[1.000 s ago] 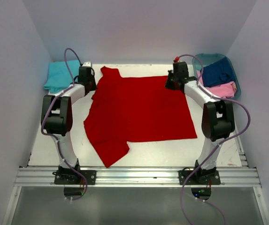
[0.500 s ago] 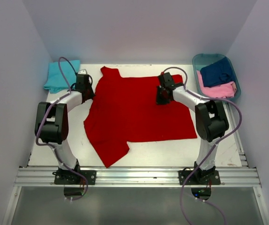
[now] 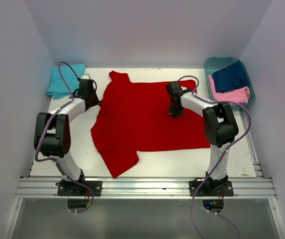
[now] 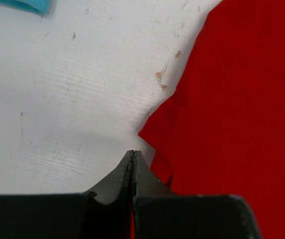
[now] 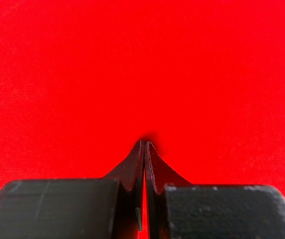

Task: Fold and stack the t-shirts
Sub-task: Flatten out the tshirt, then grap the side of the flattened tshirt closest away from the robot with both arms

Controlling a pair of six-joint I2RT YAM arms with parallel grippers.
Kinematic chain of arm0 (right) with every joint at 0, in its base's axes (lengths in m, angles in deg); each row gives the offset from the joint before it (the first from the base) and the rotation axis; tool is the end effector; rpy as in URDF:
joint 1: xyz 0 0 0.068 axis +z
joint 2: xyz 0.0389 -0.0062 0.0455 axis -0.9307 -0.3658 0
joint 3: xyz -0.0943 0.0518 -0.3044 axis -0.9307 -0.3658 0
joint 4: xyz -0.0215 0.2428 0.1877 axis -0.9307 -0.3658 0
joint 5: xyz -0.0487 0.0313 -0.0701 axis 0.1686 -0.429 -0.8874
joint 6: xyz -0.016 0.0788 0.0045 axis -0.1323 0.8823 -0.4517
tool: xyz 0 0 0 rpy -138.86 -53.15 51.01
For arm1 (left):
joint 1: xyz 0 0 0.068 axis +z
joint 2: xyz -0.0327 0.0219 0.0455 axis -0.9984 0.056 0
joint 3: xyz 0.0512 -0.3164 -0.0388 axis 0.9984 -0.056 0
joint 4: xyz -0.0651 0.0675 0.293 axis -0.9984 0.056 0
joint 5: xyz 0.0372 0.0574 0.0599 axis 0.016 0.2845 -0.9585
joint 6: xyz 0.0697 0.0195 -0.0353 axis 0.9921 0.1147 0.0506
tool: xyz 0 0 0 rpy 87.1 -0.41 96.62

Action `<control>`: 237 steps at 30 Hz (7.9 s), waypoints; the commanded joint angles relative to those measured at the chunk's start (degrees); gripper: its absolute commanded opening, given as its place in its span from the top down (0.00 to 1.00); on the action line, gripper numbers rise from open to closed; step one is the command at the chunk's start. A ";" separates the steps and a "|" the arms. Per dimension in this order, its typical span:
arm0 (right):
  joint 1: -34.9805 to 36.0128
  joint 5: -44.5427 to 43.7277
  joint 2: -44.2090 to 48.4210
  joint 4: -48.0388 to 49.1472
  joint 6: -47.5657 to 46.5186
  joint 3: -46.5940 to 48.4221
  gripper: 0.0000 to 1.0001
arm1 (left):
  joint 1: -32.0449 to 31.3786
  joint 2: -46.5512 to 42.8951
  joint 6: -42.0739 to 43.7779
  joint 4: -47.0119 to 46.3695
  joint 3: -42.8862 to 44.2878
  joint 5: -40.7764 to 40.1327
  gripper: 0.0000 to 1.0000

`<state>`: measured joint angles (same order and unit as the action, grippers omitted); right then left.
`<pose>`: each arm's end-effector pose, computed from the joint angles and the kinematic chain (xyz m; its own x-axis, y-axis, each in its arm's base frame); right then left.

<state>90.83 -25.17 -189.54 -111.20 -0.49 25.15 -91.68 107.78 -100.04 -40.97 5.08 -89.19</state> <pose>0.4508 0.1671 0.1507 -0.8817 0.1902 -0.4318 0.2066 0.9784 0.0092 0.4504 -0.0272 0.1956 -0.6221 -0.3799 -0.6846 -0.3368 0.9192 -0.2041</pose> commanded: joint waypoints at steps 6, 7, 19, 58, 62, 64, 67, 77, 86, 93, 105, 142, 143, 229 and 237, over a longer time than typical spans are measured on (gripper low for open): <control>-0.31 -13.15 -1.54 -10.49 5.50 -0.95 1.00 | 0.49 -0.25 -1.22 1.02 0.94 1.06 1.00; -0.31 -13.59 -1.80 -10.75 6.02 -0.86 1.00 | 0.49 -0.25 -1.31 0.68 0.94 1.49 1.00; -0.31 -10.70 -2.25 -10.05 5.06 -1.04 1.00 | 0.40 13.11 -4.38 -15.14 2.44 31.91 1.00; -0.31 -9.82 -1.80 -9.26 3.56 -1.74 1.00 | 0.14 -2.88 -2.72 7.79 3.08 5.88 1.00; -0.31 -10.08 -1.45 -9.17 3.39 -1.92 1.00 | 0.23 -3.06 -4.30 8.14 0.07 8.44 1.00; -0.49 -10.08 -1.37 -9.17 3.39 -2.00 1.00 | 0.31 -2.53 -5.18 7.88 -0.81 10.36 1.00; -0.57 -10.17 -1.19 -9.17 3.39 -2.18 1.00 | 0.31 -2.36 -6.32 5.60 -2.47 13.44 1.00; -1.45 -10.26 -0.57 -8.74 2.95 -3.23 1.00 | 0.58 -0.52 -7.73 0.06 -5.56 22.50 1.00; -2.16 -10.26 -0.75 -8.65 2.60 -3.59 1.00 | 0.58 4.58 -7.38 0.50 -6.09 20.40 1.00; -2.60 -10.08 -0.57 -8.30 2.42 -4.29 1.00 | 0.49 5.38 -6.85 3.30 -6.18 7.41 1.00; -2.77 -8.85 -0.58 -7.07 2.60 -5.26 1.00 | 0.67 -0.95 -8.26 11.83 2.07 -12.21 1.00; -2.68 4.42 7.86 2.08 -3.29 -7.19 1.00 | -2.33 22.52 -7.38 9.62 16.67 1.95 1.00; -2.68 4.42 7.51 1.99 -3.21 -6.93 1.00 | -1.97 22.78 -7.46 10.25 17.02 0.72 1.00; -2.24 12.33 55.06 3.57 -3.64 -37.07 0.26 | -16.47 -31.27 -37.70 43.92 -29.29 10.03 0.48; -2.24 11.72 54.71 3.57 -3.56 -37.25 0.26 | -16.39 -29.08 -37.08 44.00 -28.41 7.30 0.51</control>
<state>88.40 -13.08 -135.16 -108.55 -3.83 -12.03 -107.87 77.77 -136.32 3.62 -25.06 -79.44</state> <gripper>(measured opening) 0.736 0.489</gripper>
